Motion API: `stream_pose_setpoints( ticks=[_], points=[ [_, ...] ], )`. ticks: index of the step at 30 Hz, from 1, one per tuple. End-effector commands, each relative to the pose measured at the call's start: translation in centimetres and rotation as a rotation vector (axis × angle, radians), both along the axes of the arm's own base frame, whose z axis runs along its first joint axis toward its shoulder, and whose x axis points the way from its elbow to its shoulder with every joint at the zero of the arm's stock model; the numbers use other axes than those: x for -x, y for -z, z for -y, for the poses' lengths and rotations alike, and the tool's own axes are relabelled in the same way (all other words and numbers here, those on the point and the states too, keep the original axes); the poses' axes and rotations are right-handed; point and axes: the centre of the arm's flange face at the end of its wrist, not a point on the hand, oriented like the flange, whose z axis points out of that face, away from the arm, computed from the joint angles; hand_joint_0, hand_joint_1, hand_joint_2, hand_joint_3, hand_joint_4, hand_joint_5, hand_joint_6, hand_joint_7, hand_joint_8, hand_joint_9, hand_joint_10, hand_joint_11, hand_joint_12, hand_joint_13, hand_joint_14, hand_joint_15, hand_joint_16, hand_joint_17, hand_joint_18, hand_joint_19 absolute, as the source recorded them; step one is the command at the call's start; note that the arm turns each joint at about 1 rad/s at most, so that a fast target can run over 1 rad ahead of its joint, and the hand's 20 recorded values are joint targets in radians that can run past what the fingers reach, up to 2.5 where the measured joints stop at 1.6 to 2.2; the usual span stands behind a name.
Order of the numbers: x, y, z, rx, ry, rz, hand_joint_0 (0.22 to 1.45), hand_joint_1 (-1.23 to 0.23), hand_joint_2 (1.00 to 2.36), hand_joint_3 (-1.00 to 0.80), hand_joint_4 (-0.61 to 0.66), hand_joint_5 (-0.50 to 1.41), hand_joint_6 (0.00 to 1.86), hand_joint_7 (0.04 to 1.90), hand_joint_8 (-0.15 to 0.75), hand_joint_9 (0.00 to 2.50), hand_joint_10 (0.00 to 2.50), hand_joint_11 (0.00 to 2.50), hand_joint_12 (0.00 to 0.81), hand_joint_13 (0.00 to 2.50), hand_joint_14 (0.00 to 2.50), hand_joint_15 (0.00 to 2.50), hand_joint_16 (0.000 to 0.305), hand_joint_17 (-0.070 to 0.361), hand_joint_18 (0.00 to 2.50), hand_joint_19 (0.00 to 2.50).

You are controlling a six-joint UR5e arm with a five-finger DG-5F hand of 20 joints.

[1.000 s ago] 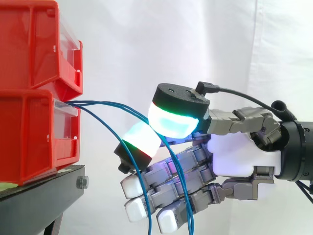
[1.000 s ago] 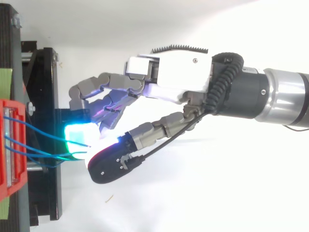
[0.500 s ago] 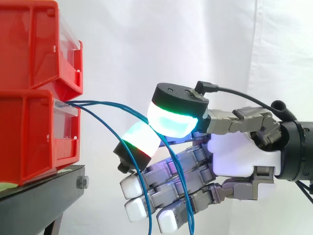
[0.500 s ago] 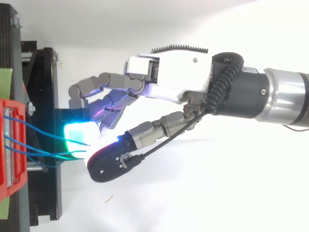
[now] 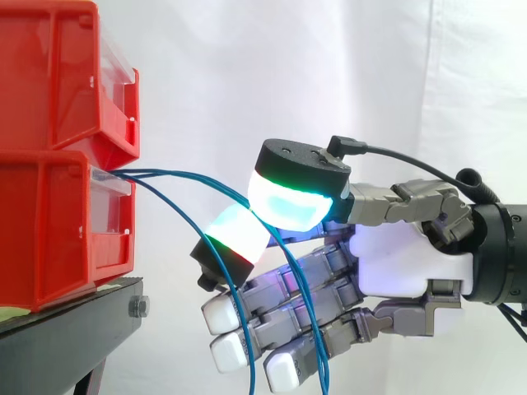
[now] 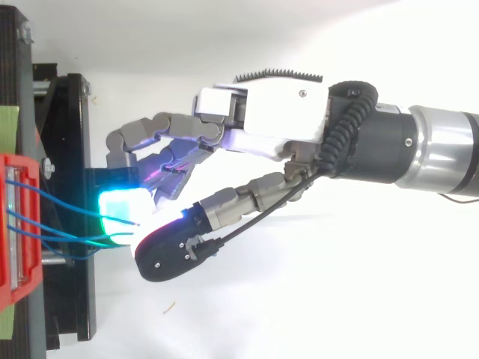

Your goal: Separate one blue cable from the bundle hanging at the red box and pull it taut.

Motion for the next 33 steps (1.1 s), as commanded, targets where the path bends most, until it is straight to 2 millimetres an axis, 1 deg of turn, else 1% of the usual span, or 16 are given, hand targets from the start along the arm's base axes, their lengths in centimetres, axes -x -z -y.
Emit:
stream_pose_setpoints(
  ticks=[1, 19, 33],
  points=[
    [-0.04, -0.03, 0.00, 0.000, 0.000, 0.001, 0.64, -0.57, 1.01, -0.14, 0.25, -0.12, 0.50, 1.25, 0.391, 0.72, 0.01, 0.63, 0.443, 0.70, 0.01, 0.44, 0.060, 0.136, 0.80, 0.41],
    [0.00, 0.04, 0.00, 0.000, 0.000, -0.001, 0.62, -0.55, 1.01, -0.18, 0.28, -0.12, 0.50, 1.18, 0.384, 0.70, 0.01, 0.62, 0.441, 0.68, 0.01, 0.44, 0.059, 0.134, 0.77, 0.41],
    [-0.06, -0.03, -0.01, -0.001, 0.000, 0.006, 0.62, -0.54, 1.01, -0.21, 0.27, -0.13, 0.50, 1.16, 0.373, 0.67, 0.01, 0.61, 0.431, 0.67, 0.01, 0.43, 0.057, 0.129, 0.75, 0.42]
  ],
)
